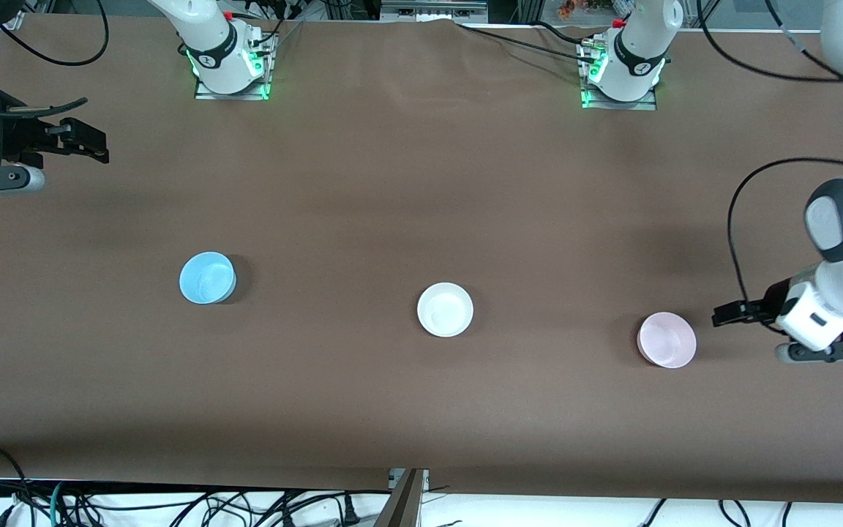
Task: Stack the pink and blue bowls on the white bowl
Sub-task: 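Move the left gripper down to the rim of the pink bowl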
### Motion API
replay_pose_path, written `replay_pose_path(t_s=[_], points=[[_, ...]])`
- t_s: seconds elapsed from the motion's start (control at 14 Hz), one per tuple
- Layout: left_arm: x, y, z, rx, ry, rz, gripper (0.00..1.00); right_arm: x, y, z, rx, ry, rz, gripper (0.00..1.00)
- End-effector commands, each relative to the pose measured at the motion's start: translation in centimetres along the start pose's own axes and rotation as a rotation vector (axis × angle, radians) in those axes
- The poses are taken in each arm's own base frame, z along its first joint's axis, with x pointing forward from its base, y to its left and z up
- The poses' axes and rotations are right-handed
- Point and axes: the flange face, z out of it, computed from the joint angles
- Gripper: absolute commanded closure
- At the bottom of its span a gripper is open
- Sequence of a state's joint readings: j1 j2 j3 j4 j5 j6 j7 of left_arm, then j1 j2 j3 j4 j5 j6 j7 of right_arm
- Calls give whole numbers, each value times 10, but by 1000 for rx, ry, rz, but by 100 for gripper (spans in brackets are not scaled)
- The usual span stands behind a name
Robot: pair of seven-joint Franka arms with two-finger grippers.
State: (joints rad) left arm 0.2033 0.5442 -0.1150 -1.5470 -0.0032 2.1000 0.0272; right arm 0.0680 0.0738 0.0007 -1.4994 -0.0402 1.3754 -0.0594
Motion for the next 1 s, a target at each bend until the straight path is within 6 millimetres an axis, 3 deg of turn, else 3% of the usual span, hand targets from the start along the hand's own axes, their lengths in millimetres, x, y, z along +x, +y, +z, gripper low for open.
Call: replay_pose_path(t_s=[0.0, 0.43, 0.93], points=[[2, -5, 23, 8, 19, 6, 0, 2, 1, -5, -12, 8, -15, 0], [-9, -12, 91, 1, 33, -7, 2, 2, 1, -5, -12, 8, -15, 0], [-17, -13, 123, 6, 48, -3, 8, 2, 1, -5, -12, 8, -15, 0]])
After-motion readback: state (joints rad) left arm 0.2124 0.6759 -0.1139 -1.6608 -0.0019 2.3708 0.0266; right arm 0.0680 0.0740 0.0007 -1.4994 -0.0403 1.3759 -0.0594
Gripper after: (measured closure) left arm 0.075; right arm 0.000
